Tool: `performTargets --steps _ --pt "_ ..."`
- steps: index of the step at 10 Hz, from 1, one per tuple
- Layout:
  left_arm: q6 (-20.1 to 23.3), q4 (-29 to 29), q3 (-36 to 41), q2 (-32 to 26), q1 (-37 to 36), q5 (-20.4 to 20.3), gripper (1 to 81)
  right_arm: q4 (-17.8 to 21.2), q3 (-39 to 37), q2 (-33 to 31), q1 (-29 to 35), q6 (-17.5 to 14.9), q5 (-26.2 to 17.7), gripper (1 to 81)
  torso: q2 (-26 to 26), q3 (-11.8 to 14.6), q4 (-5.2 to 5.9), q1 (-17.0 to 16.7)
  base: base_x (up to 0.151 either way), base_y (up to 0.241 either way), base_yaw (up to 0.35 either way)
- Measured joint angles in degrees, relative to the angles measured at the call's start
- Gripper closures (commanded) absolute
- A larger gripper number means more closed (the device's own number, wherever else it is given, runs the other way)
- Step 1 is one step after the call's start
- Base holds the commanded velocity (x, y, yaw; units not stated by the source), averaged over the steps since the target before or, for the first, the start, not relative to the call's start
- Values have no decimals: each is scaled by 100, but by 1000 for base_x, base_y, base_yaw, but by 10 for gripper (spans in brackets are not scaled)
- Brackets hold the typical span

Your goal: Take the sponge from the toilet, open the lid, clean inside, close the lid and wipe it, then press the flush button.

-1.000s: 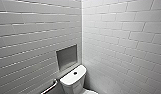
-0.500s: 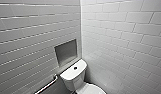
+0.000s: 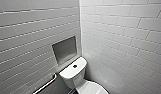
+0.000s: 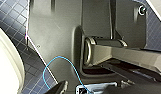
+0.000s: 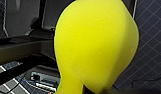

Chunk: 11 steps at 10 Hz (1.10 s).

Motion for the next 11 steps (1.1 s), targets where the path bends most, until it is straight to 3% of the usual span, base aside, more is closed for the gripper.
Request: performTargets --steps 3,7,11 --pt "0 -1 0 4 -52 -12 10 0 0 0 -9 -2 -5 811 2 6 0 0 0 0 0" --pt "-4 -1 0 6 -55 -6 10 0 0 30 -13 -5 -18 811 4 496 0 -5 0 0 0" --pt "-9 -1 0 6 -17 13 10 -5 2 83 -105 -7 -44 811 4 561 0 -11 0 0 0"
